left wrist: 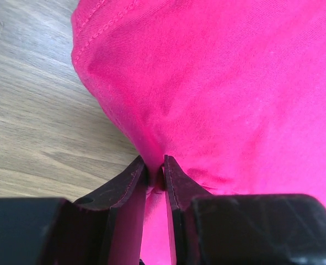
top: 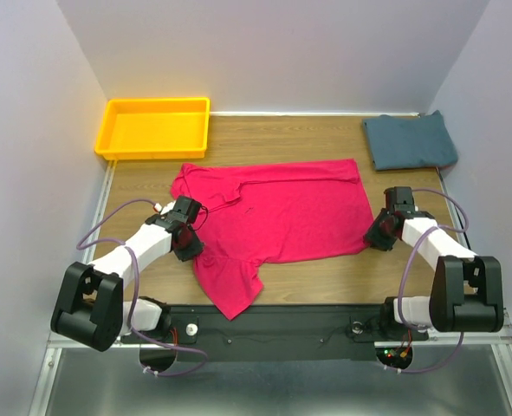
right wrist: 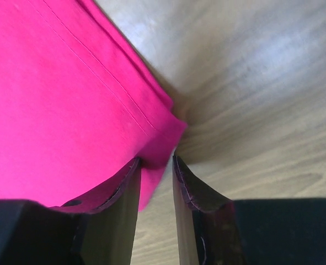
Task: Fold and stack the t-shirts
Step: Fold the tshirt
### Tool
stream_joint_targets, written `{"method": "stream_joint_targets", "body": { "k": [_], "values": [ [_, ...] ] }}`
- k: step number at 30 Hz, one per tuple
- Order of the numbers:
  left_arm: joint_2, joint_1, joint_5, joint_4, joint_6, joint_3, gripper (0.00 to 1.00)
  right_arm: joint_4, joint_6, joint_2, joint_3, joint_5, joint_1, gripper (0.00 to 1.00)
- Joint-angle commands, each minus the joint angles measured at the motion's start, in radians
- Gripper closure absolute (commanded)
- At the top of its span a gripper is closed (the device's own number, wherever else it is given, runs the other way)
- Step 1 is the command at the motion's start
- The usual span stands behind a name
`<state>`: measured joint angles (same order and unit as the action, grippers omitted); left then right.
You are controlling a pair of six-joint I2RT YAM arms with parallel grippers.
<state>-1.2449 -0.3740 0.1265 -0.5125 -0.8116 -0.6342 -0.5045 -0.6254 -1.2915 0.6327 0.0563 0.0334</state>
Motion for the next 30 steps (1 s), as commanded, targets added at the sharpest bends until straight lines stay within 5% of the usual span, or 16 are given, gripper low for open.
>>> {"method": "stream_joint_targets", "body": {
  "k": [1,14,21,30],
  "values": [
    [0.030,-0.005,-0.005,0.003,0.017,0.010,0.70,0.069,0.007,-0.037,0.051,0.008,0.007,0.65],
    [0.058,-0.005,-0.007,-0.001,0.020,0.008,0.70,0.069,-0.013,-0.034,0.188,-0.052,0.000,0.66],
    [0.061,-0.003,-0.008,0.002,0.019,0.008,0.70,0.076,-0.037,-0.160,0.274,-0.096,-0.078,0.67],
    [0.068,-0.005,-0.004,0.005,0.017,0.010,0.70,0.006,-0.020,-0.157,0.320,0.072,-0.124,0.64]
  ]
}}
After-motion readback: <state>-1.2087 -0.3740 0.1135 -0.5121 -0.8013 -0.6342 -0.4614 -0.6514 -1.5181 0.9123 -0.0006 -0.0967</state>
